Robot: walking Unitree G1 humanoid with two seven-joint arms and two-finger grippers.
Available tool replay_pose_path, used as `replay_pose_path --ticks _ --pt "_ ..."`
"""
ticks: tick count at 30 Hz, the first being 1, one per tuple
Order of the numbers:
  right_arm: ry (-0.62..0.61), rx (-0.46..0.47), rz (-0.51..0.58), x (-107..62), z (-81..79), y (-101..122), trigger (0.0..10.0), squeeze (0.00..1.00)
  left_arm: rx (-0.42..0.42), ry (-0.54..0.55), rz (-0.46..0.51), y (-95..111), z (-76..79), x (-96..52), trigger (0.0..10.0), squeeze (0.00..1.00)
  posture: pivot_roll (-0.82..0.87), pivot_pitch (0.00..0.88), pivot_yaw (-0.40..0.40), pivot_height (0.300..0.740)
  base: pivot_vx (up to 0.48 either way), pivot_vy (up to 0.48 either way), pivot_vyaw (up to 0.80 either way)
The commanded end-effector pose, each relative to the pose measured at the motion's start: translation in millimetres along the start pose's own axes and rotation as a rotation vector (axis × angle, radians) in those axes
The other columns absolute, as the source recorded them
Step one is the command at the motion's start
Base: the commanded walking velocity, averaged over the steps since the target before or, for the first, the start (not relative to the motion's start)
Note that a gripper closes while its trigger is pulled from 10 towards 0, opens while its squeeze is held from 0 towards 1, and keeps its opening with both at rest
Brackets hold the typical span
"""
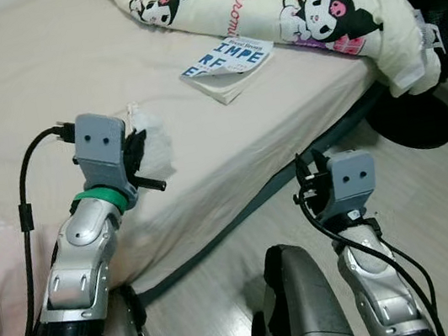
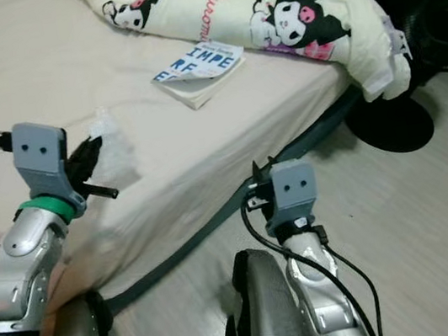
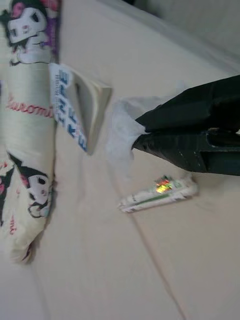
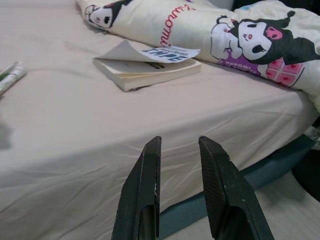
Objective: Clean up the room
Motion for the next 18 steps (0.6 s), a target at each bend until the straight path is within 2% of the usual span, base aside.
replay_pose_path --ticks 1,6,18 --pt "-0.013 0.0 -0.013 -0.5 4.0 -3.2 10.0 0.0 -0.012 -0.017 -0.025 -4.8 6.3 0.9 10.0 0.0 -0.05 0.065 0.034 0.55 0.0 0.0 0.0" --pt "-0.021 -0.001 -0.022 3.1 7.6 -1.1 10.0 0.0 -0.102 -0.043 -0.063 -7.1 17.4 5.0 10.0 0.0 -0.06 0.051 0.031 0.575 0.0 0.0 0.0" --pt "-0.041 -0.005 -0.021 4.6 14.7 -1.9 10.0 0.0 -0.105 -0.057 -0.086 -10.9 24.8 9.2 10.0 0.0 -0.06 0.044 0.036 0.605 0.0 0.0 0.0"
Point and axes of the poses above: a point about 5 cm out from each wrist's last joint towards the gripper, its own x axis pointing out of the wrist towards the gripper, its own y axis along the axis of the wrist's last joint, z = x × y, the point moved 5 cm from there along x, pointing out of the wrist towards the gripper, and after that the axes turned 13 degrees about x, right-handed, at the moved point
